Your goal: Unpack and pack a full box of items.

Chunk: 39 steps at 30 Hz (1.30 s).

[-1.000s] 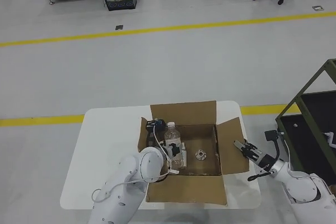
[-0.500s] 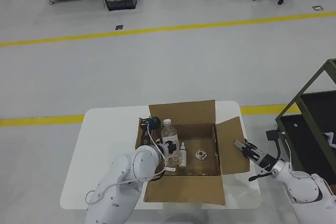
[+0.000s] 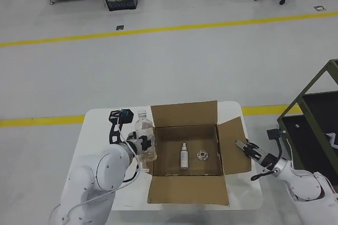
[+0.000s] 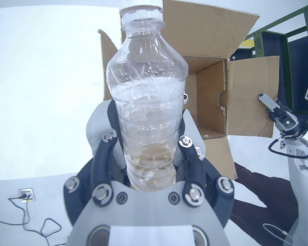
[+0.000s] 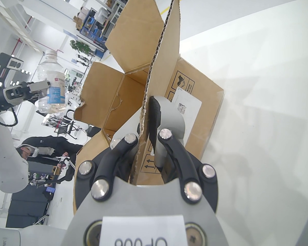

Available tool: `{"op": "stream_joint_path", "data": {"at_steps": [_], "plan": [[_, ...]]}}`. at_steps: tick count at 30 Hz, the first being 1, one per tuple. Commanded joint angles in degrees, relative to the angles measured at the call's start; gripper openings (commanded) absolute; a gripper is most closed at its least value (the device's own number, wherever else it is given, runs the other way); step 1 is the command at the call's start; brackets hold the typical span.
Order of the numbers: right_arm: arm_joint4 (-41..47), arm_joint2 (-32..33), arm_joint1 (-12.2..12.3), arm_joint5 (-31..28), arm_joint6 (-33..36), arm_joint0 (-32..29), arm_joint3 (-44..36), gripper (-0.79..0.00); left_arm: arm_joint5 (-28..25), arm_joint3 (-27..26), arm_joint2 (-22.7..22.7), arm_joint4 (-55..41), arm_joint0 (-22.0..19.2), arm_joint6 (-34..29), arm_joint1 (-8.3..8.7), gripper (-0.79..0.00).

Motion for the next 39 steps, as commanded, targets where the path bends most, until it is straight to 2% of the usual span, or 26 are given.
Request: {"op": "stream_joint_path", "data": {"at_steps": [1, 7, 11, 15, 17, 27, 33, 39], "plan": [[-0.1, -0.08, 0.01, -0.01, 0.06, 0.22, 0.25, -0.785, -0.79, -0.99, -2.7, -0.43, 0.49, -1.04, 0.26, -0.785], [-0.52, -0.3, 0.07, 0.05, 0.23, 0.83, 0.86, -0.785, -6.69, -1.51, -8.81, -0.22, 2.6, -5.42, 1.3, -0.785], [-0.82, -0.57, 0.07, 0.02, 0.16, 0.99, 1.37, -0.785, -8.77, 0.18, -10.54, 3.29, 4.55, -6.23, 1.84, -0.785], [-1.05, -0.55, 0.13, 0.04, 0.26, 1.01, 1.85, -0.785, -9.16, 2.16, -11.11, 5.83, 6.64, -5.16, 2.1, -0.785], [-1.21, -0.56, 0.17, 0.0, 0.34, 1.03, 2.09, -0.785, -11.34, 4.09, -10.66, 9.36, 7.66, -4.41, 2.38, -0.785], [-1.53, -0.56, 0.31, -0.3, 0.54, 1.04, 2.32, -0.785, -11.84, 13.01, -10.4, 6.77, 9.91, -3.17, 2.49, -0.785], [-1.41, -0.19, 0.42, -0.56, 0.37, 0.67, 2.63, -0.785, -11.76, 19.01, -9.89, 6.99, 11.12, -0.38, 2.56, -0.785], [-1.43, -0.13, 0.45, -0.57, 0.42, 0.56, 2.61, -0.785, -11.76, 19.01, -9.89, 6.99, 11.12, -0.38, 2.56, -0.785]]}}
